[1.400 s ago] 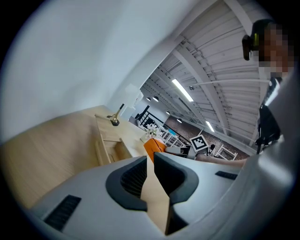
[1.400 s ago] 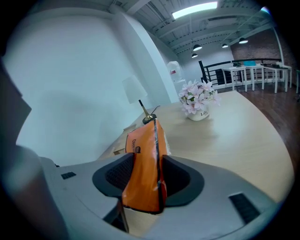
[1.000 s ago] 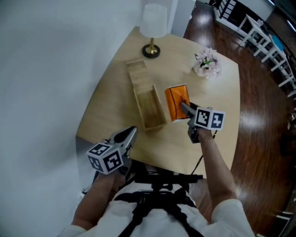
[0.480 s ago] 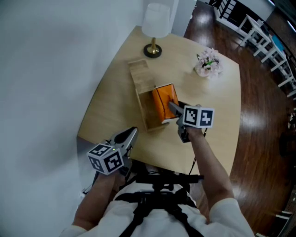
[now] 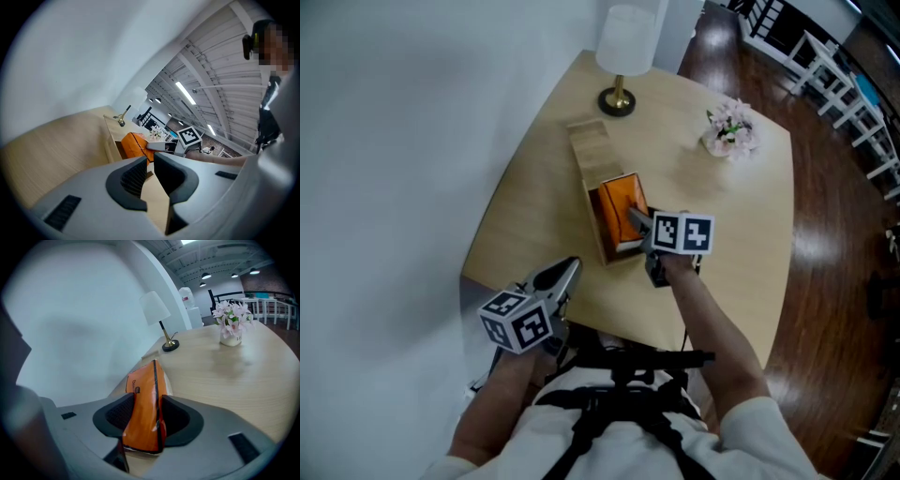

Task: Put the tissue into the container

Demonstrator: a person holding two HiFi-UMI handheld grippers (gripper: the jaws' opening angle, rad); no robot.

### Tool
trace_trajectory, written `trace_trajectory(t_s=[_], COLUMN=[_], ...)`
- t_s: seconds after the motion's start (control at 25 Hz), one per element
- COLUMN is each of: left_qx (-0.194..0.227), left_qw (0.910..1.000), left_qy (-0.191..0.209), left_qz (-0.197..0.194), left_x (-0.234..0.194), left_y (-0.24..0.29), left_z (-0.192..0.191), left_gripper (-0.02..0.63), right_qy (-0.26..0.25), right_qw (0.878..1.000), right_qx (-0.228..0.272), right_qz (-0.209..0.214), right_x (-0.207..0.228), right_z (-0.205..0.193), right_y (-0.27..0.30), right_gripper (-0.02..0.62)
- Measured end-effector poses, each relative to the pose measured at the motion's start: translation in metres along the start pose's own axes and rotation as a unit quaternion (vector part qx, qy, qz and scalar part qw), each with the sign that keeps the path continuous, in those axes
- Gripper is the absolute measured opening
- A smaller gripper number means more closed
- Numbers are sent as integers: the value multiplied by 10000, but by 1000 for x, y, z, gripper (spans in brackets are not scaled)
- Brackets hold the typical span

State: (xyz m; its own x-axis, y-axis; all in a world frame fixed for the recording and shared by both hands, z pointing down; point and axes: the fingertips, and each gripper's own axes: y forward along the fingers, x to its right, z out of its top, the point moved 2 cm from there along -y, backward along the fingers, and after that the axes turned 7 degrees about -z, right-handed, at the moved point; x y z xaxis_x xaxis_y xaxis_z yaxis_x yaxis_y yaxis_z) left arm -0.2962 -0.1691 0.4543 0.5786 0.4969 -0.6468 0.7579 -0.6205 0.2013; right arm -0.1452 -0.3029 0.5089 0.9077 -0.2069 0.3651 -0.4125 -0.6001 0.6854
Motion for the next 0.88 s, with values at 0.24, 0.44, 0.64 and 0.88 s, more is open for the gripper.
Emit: trace_trajectory(t_s=[0.24,0.44,0.64,0.88], left_qx=[-51,-136,-209,-236], left_qw=[10000,9998,9996,9995], left_qy=[-71,-111,-148,-188], left_qz=[-11,-45,-67,-54], left_x=[-4,-7,-9,-14], left_y=[0,4,7,9], left_z=[-1,-3,-6,-6], left_gripper=[32,32,31,31], right_qy=[-56,18,45,-128], right_qw=[9999,9995,9973,9939], right_qx=[-117,-314,-670,-998], right_qz=[-86,-100,-282,-451], right_x=[-10,-12,-6,-3], right_z=[-1,-7,-23,-33], right_y=[15,30,47,57], right_gripper=[186,186,189,213])
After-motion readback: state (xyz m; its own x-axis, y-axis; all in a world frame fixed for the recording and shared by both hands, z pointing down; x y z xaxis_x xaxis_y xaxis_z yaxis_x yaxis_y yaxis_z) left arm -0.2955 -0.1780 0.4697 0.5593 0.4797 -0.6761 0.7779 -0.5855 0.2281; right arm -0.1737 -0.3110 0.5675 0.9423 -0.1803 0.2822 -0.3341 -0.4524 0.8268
